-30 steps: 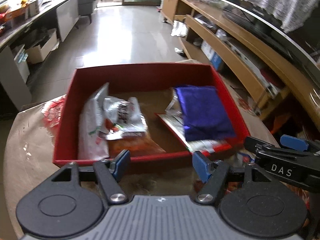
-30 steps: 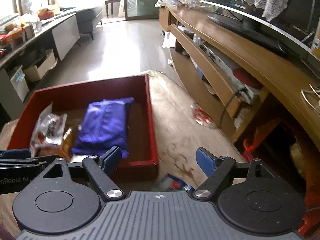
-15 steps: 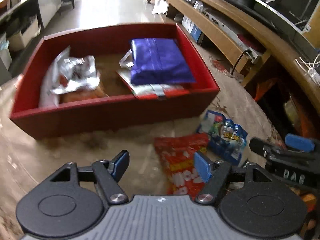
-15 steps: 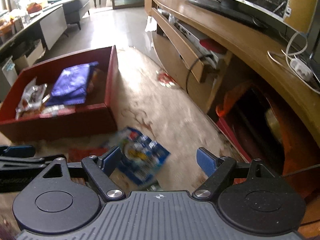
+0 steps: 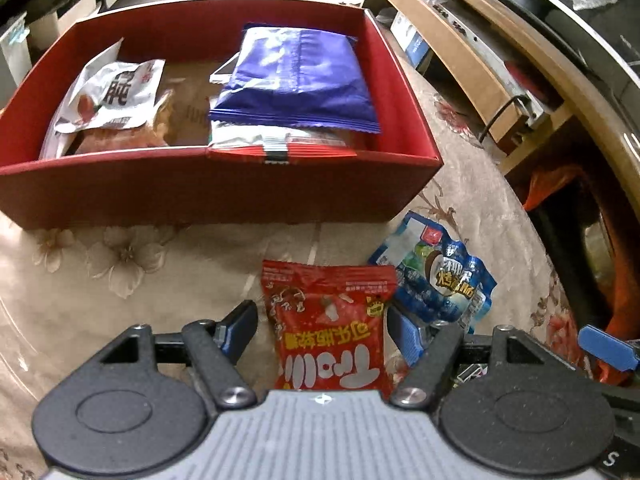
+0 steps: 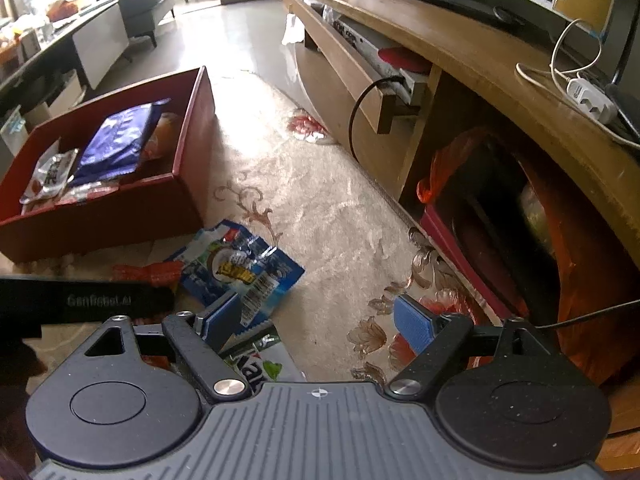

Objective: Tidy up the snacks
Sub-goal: 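Move both tools back toward the red Trolli bag and green Kaprons wafer, then grasp the red Trolli bag with left tool while right tool grasps the Kaprons wafer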

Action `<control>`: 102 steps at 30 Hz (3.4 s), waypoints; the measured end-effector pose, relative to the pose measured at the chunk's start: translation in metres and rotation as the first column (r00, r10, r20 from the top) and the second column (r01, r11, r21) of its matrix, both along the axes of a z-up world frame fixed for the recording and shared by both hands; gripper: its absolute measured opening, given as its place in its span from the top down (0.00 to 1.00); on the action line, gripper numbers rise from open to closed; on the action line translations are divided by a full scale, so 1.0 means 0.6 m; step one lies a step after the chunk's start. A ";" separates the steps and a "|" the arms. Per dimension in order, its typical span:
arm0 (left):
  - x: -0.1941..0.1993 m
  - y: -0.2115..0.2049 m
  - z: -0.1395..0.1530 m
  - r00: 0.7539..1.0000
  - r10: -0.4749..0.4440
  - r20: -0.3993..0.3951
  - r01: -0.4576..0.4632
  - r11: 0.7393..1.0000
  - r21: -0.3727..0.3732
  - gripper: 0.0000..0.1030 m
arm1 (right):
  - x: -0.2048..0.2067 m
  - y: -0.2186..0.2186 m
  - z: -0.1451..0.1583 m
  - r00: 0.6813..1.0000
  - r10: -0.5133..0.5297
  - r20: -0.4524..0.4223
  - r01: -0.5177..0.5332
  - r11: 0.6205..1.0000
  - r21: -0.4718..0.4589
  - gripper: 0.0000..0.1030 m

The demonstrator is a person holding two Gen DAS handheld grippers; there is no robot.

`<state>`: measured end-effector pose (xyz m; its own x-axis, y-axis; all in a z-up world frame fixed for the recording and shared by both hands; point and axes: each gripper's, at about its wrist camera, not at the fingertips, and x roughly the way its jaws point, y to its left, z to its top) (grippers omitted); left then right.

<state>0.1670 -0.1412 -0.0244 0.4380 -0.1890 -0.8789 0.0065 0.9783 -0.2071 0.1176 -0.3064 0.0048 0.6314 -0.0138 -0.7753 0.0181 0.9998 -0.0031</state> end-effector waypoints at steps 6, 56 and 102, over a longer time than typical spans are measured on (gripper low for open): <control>-0.014 0.015 0.001 1.000 -0.024 0.012 0.024 1.000 0.020 0.43 | 0.003 0.003 -0.019 0.999 0.020 -0.051 -0.021 1.000 -0.018 0.15; -0.118 0.169 -0.002 1.000 -0.008 -0.025 0.009 1.000 0.027 0.42 | -0.034 0.174 -0.016 0.957 0.277 -0.084 -0.282 0.958 -0.056 0.37; -0.126 0.185 -0.005 0.999 0.047 -0.006 -0.047 0.999 0.003 0.26 | -0.050 0.211 -0.026 0.953 0.283 -0.110 -0.291 0.954 -0.070 0.37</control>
<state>0.0916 -0.0300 -0.0272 0.4410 -0.1656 -0.8821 -0.0408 0.9781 -0.2040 0.0879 -0.1795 -0.0110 0.5397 0.0886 -0.8372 -0.2741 0.9588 -0.0752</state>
